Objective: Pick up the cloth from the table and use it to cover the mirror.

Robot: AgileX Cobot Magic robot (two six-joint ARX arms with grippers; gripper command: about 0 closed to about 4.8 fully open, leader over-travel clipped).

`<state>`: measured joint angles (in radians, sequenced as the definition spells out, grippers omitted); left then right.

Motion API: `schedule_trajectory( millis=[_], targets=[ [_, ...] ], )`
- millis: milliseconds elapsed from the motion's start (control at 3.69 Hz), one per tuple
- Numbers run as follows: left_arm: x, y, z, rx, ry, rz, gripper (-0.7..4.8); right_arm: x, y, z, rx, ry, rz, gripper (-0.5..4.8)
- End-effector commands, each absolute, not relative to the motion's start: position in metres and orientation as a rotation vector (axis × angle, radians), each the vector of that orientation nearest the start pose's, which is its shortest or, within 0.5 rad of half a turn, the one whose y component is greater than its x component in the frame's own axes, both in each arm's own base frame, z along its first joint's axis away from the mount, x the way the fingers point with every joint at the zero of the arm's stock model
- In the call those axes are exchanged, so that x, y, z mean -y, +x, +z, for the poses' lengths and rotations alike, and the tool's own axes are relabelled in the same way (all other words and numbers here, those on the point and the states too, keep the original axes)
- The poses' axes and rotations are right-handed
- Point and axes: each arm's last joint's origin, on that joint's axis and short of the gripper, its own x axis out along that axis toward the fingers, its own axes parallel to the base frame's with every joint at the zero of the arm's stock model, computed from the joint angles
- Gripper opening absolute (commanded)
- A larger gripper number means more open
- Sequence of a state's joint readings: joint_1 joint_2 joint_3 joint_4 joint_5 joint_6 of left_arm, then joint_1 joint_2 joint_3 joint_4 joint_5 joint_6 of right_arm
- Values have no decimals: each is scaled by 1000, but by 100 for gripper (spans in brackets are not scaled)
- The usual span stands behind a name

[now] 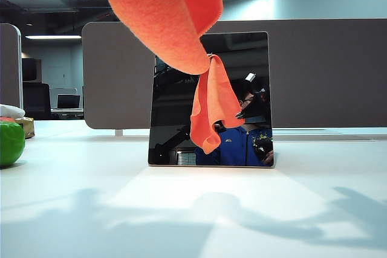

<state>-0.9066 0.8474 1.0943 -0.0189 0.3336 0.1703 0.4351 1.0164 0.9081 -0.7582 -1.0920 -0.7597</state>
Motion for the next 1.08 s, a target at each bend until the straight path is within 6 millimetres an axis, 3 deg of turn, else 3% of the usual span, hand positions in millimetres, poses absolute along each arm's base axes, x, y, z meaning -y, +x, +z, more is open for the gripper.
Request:
schedule_trajectory(
  millis=[271,542,813,1084],
  targets=[
    [130,98,429,150,92,-1010,-6,-105,180,317,-209,-398,1275,-1],
    [125,105,425,86,109,-711,-6,-106,192,337,-103,-314,1042,-1],
    [123,107,424,63,80,-601,-6,-105,196,342,-96,-260,917,-1],
    [135,136,405,-73,77,-385,-6,-103,200,350,-100,-104,748,-1]
  ],
)
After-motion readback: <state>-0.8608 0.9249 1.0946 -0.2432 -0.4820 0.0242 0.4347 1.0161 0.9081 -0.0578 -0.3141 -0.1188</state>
